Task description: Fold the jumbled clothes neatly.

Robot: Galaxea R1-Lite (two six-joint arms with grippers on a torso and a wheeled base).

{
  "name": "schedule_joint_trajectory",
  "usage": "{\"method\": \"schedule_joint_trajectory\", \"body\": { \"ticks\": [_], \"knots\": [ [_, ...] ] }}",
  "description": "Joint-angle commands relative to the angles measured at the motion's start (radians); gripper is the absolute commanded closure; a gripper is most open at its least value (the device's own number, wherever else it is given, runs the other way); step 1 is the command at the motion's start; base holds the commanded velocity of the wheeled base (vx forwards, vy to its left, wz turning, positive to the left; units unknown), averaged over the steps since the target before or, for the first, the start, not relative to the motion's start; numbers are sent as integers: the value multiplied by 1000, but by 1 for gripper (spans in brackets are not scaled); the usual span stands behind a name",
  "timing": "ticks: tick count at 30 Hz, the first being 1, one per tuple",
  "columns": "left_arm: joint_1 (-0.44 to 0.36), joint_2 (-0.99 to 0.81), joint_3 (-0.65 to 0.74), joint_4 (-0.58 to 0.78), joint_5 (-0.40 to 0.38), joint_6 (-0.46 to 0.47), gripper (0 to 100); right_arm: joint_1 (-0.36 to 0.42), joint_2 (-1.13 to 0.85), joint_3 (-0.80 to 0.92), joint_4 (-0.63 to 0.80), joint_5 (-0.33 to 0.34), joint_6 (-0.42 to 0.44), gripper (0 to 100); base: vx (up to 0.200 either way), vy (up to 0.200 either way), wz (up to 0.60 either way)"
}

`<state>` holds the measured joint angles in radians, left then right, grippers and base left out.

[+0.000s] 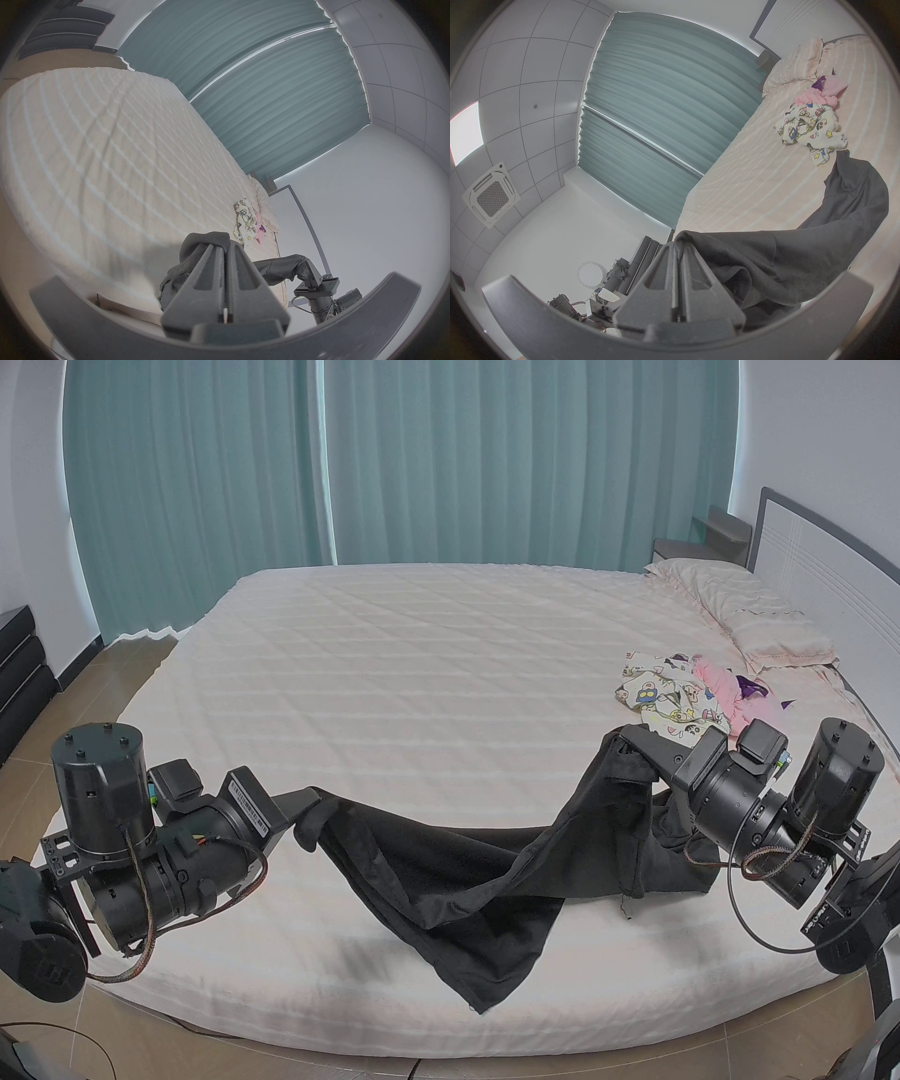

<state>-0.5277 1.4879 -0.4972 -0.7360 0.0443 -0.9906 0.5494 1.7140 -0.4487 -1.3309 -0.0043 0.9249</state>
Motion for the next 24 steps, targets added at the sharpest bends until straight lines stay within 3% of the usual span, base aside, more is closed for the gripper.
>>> {"method": "schedule_joint_trajectory", "body": {
  "ticks": [1, 10, 24],
  "knots": [
    [0, 0, 0, 0, 0, 0, 100, -2, -19, 2, 1, 1, 0, 100, 0, 200, 0],
    [-8, 3, 2, 0, -1, 0, 100, 0, -22, 5, 1, 3, -1, 100, 0, 0, 0],
    [-45, -37, 9, 3, -1, 0, 100, 38, -79, 68, 1, 26, -47, 100, -200, 0, 0]
  ]
}}
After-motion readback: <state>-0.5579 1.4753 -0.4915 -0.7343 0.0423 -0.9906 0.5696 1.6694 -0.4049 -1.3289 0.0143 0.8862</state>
